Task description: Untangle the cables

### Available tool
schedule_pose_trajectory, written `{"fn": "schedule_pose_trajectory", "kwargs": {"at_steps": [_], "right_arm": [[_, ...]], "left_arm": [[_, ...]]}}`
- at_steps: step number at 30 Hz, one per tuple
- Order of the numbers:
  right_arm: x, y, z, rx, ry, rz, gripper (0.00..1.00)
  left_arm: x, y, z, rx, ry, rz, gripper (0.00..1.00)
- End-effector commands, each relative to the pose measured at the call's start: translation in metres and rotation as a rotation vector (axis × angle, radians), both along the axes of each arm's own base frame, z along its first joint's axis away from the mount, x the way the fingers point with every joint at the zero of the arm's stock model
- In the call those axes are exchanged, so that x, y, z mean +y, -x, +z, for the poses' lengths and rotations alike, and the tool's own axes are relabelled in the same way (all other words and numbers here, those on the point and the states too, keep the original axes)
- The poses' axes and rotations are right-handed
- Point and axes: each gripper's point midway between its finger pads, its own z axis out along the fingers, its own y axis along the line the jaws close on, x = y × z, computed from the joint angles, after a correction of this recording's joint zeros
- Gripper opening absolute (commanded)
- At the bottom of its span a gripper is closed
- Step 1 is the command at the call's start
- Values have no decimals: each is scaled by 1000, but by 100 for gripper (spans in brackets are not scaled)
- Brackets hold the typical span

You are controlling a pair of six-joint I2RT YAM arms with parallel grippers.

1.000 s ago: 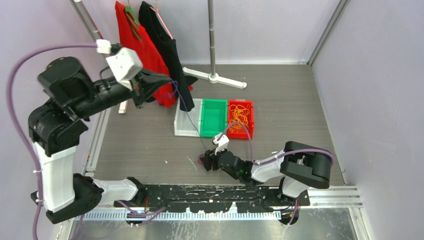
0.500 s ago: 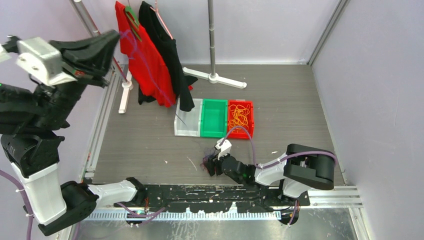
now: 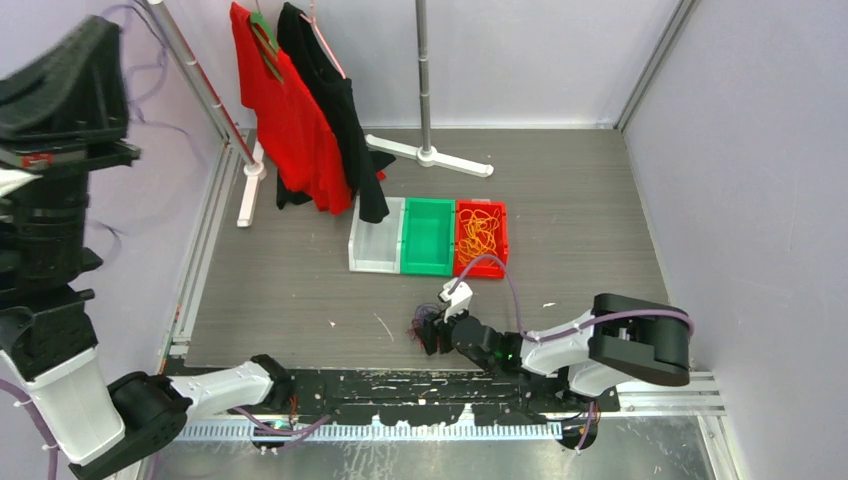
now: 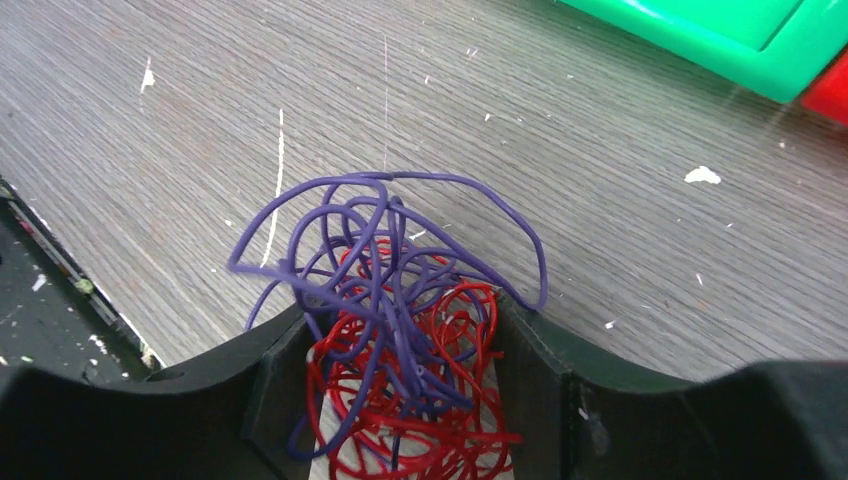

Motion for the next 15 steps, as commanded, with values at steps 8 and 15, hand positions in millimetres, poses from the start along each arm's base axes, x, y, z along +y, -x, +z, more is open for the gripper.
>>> {"fn": "schedule_pose_trajectory", "kwargs": {"at_steps": [8,15], "right_arm": [[-7,-3,99,-89,-180,-19,72],[-23,-18,163,-192,-259,-108,73]], "left_arm": [[-81,-69,-160,394,-331,-124,0],[-130,-85,-246,580,-478,-299,0]]}}
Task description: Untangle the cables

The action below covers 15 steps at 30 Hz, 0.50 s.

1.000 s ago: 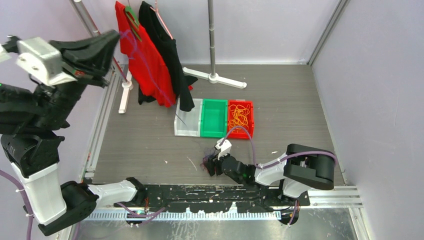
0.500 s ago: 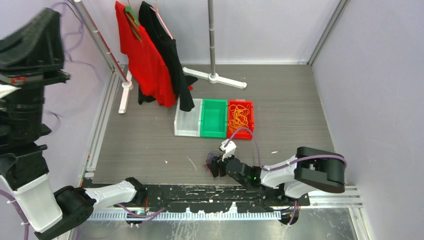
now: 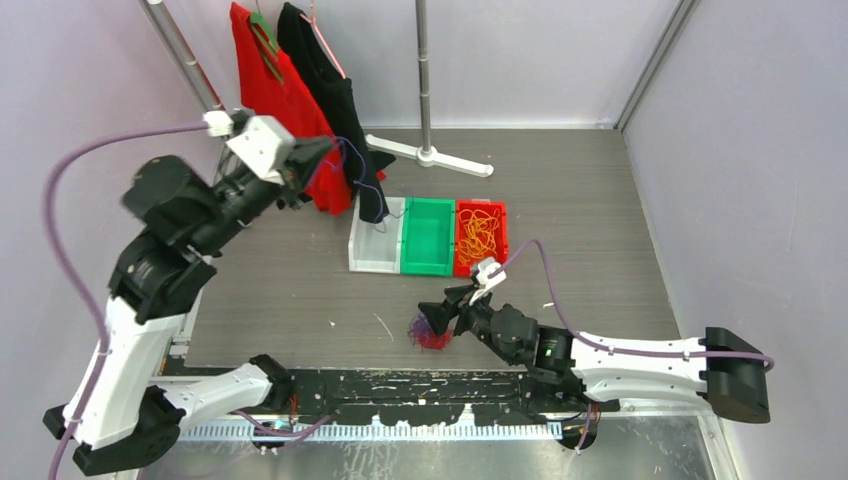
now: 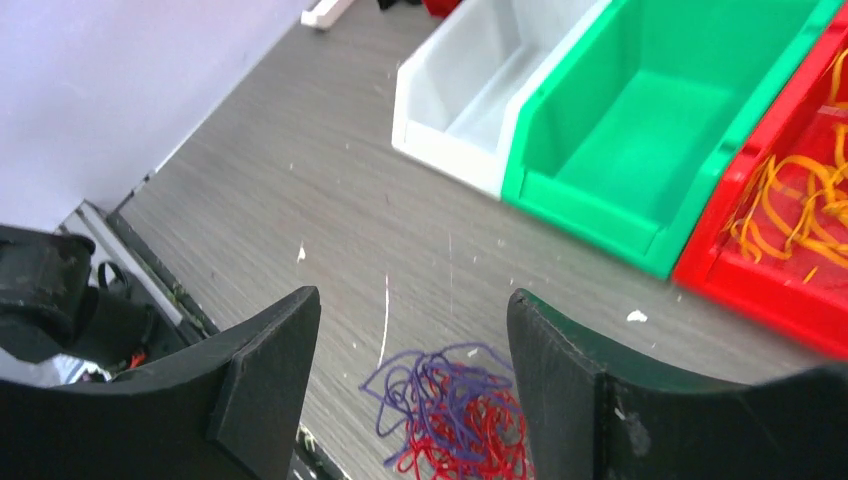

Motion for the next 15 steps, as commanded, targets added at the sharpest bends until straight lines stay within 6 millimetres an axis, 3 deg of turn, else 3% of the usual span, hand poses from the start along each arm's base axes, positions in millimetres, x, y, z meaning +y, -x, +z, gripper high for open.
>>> {"fn": "schedule_pose_trajectory", "kwargs": {"at_steps": [1,3,6,11,15], "right_arm": [[-4,-15,44,-70,-27,-84,73],[-1,-23,61,-94,-37,-115,72],[13,-29,71,-119,-19,-117,71],[32,-36,66,-117,3,-115,70],[26,-43,58,-103,21,-168,68]], "left_arm": [[-28,6,-31,100,-19,-140,0],[-37,1,-42,138,-24,-163,0],[-48,-10,-57,175,-46,-170,0],[-49,-36,-75,180,-113,-97,0],[-54,-38,-73,180,-108,-110,0]]}}
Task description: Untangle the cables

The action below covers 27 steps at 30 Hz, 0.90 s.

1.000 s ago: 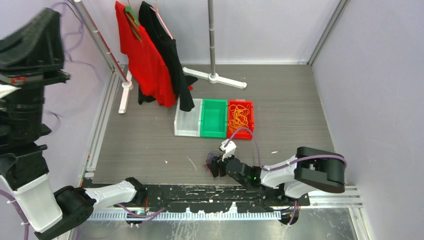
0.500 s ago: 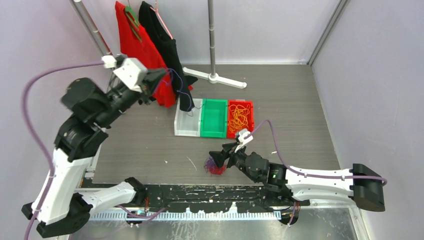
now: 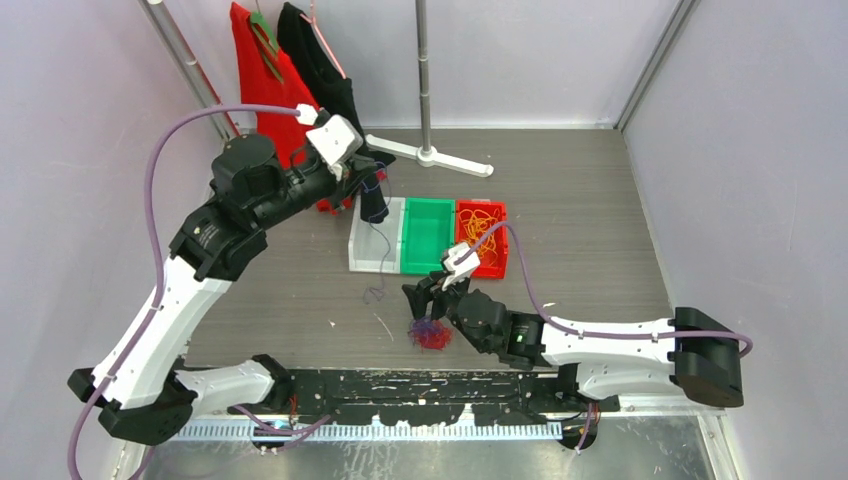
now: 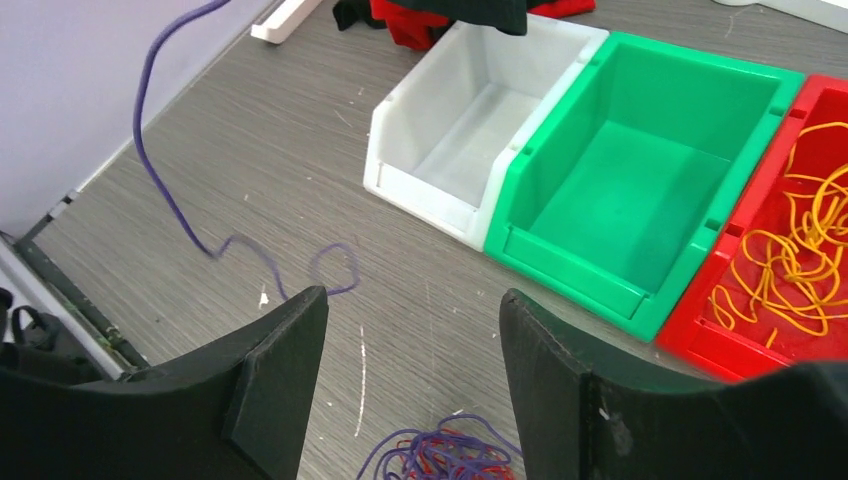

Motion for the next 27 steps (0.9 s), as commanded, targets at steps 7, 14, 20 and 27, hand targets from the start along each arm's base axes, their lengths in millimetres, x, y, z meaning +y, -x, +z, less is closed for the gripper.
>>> {"fn": "schedule_pose_trajectory", "kwargs": {"at_steps": [7,14,20,27], "right_arm": [[-26,-21,24,-11,-91,-143,65],[-55,-32,14,27,-103,-234,62],[-75,-37,8,38,-98,-297,59],[-96,-45,6,54,-78,-379,57]], "left_arm": [[-8,-7,30,-66,47,-14,0],[-18,-18,27,-43,55,-12,0],[-36,-35,30,-6,73,-29,0],[-52,-48,50,-17,104,-52,0]]}}
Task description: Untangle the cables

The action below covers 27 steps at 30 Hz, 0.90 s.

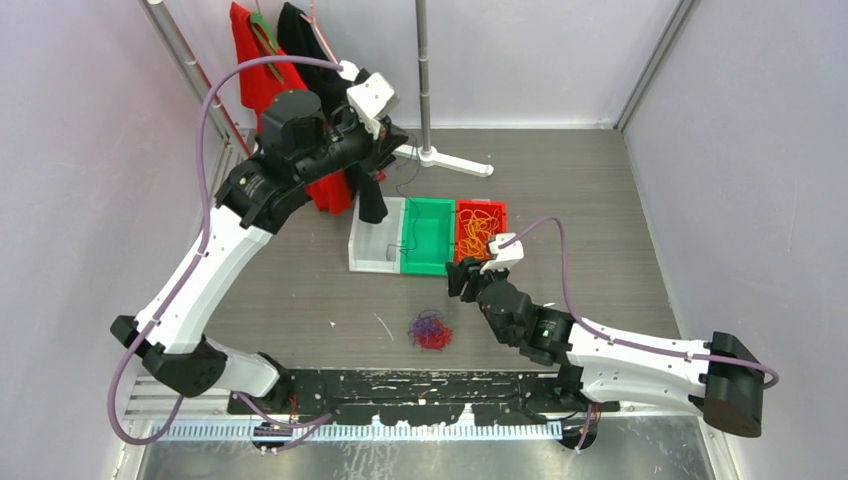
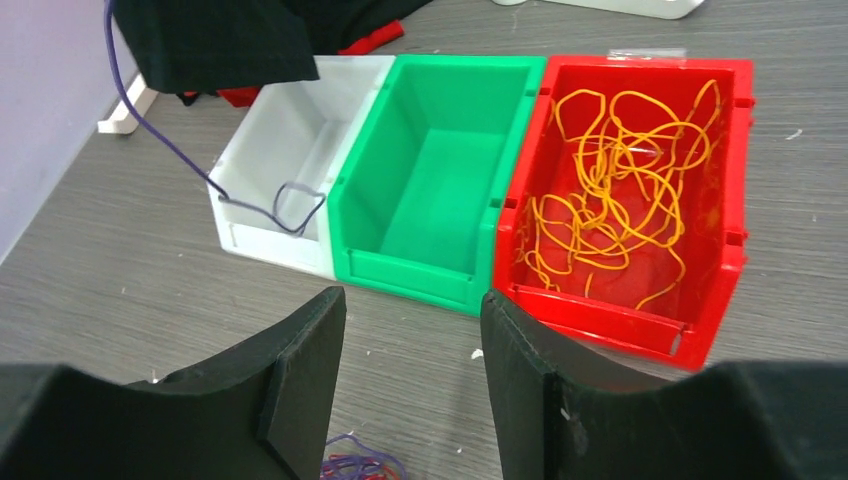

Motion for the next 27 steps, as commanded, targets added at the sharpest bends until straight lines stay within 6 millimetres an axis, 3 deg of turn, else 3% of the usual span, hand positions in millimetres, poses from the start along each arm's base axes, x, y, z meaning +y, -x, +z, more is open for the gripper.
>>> {"fn": "schedule_pose_trajectory", "kwargs": {"at_steps": [1,6,14,21,27], "right_arm": [[-18,-9,12,-1,-47,-89,57],[-29,-14,7,19,-49,-124,56],[-38,-18,5,22,-59,-148,55],[-45,-19,1,23,-60,-167,55],[-51,-21,-2,26,-67,-187,54]], "left_arm": [[-8,3,48,-72,105,-35,0],[-18,-2,42,-51,100,-53,0],[-32,-20,5,-22,35,-52,0],[-38,-50,-71,11,-133,-17,0],[-59,-54,-131,139,-192,-83,0]]}}
